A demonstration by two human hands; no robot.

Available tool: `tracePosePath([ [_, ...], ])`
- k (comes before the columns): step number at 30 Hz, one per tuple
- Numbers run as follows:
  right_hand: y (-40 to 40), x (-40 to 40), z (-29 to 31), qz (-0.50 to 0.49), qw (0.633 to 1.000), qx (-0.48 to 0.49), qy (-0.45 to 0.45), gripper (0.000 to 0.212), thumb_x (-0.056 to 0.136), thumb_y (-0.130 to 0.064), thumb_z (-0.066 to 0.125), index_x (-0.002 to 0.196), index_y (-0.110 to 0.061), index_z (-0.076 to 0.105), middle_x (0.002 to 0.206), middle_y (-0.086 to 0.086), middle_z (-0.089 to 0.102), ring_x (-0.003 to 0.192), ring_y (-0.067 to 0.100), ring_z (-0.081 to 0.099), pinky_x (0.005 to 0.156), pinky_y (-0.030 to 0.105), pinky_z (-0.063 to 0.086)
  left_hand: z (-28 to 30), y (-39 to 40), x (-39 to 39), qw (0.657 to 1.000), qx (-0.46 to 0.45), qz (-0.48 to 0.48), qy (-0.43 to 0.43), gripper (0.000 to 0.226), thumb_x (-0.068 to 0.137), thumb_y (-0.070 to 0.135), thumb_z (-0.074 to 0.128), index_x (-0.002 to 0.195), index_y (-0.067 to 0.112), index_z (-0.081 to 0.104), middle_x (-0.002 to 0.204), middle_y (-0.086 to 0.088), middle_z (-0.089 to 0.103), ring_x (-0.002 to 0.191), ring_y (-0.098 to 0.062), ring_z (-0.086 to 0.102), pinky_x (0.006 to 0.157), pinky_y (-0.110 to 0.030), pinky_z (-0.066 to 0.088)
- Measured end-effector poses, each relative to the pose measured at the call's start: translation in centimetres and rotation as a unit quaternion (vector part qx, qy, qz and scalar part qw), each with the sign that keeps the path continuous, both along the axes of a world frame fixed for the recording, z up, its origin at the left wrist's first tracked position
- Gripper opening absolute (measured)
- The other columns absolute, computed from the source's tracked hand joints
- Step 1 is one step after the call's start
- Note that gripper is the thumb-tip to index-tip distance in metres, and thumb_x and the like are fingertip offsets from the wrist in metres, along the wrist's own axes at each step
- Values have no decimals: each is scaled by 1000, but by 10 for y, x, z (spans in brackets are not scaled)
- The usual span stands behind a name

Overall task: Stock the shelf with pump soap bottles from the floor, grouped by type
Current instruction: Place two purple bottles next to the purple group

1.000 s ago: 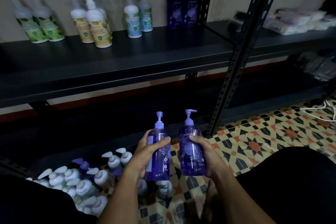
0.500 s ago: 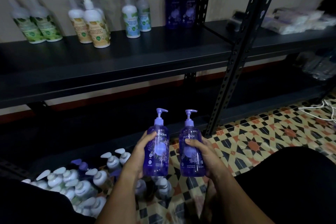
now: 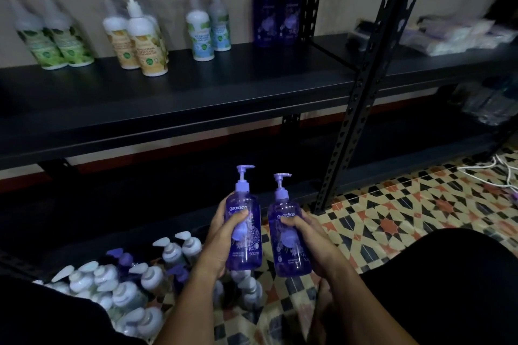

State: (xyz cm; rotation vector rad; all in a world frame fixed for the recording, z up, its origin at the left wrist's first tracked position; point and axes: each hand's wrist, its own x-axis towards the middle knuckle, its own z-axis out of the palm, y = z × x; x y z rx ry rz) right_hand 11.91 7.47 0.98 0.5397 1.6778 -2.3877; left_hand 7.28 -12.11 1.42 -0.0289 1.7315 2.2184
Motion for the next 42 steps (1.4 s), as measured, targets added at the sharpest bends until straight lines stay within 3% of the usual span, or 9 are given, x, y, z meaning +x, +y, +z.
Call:
tracePosePath([
  [2, -1, 1, 3, -21, 1000, -1, 10, 49, 73, -23, 79, 119, -13, 66, 95, 13, 74, 78, 26, 70, 73, 42, 58, 4, 2, 1, 1000, -10, 8, 12, 50, 90, 25, 78, 137, 29, 59, 110, -8, 76, 91, -25, 75, 70, -37, 59],
  [6, -3, -2, 13, -50, 995, 37, 73, 67, 60, -21, 94, 120, -14, 65, 110, 18, 74, 92, 33, 74, 76, 42, 61, 19, 11, 0, 995, -49, 1, 83, 72, 73, 17, 90, 135, 33, 57, 112, 4, 76, 101, -17, 76, 79, -31, 62],
  [11, 0, -15, 39, -110, 983, 79, 127, 89, 48, -15, 95, 127, -20, 55, 113, 12, 72, 97, 30, 74, 76, 39, 62, 38, 24, -12, 986, -52, 4, 156, 69, 77, 3, 88, 133, 30, 57, 115, 3, 75, 103, -17, 75, 79, -28, 60],
  [15, 9, -20, 74, -148, 966, 129, 169, 78, 53, -4, 97, 119, -17, 56, 106, 6, 73, 89, 20, 76, 68, 27, 60, 65, 35, -26, 977, -46, 17, 209, 76, 71, 13, 94, 134, 30, 56, 116, 6, 74, 103, -16, 75, 80, -26, 59],
  [19, 17, -28, 108, -175, 939, 188, 228, 66, 59, -3, 97, 113, -16, 62, 102, 0, 76, 90, 17, 76, 74, 29, 61, 100, 46, -41, 964, -16, 41, 264, 80, 63, 31, 92, 134, 29, 56, 118, 5, 74, 104, -18, 74, 83, -28, 59],
  [26, 22, -56, 171, -193, 905, 208, 317, 62, 64, -2, 94, 119, -15, 68, 105, 4, 78, 96, 21, 76, 84, 37, 63, 164, 66, -79, 934, 8, 70, 350, 80, 63, 36, 91, 134, 27, 56, 122, 4, 73, 110, -17, 72, 93, -26, 56],
  [32, 30, -91, 216, -212, 874, 225, 376, 60, 67, -5, 93, 121, -15, 69, 104, 2, 79, 94, 17, 76, 81, 26, 60, 220, 74, -120, 911, -1, 118, 395, 80, 61, 39, 91, 131, 28, 56, 117, 5, 74, 105, -10, 73, 90, -21, 54],
  [38, 40, -131, 232, -227, 854, 236, 405, 58, 69, -5, 92, 119, -19, 68, 102, 2, 78, 94, 19, 76, 86, 32, 60, 242, 76, -152, 895, -43, 140, 421, 81, 66, 42, 90, 136, 27, 53, 124, 7, 71, 113, -10, 69, 105, -40, 53],
  [42, 45, -158, 226, -230, 842, 254, 416, 64, 69, -6, 93, 123, -24, 65, 107, -2, 77, 99, 16, 75, 90, 31, 59, 240, 76, -163, 897, -60, 121, 421, 80, 68, 40, 91, 138, 32, 51, 125, 10, 70, 115, -9, 69, 107, -43, 53],
])
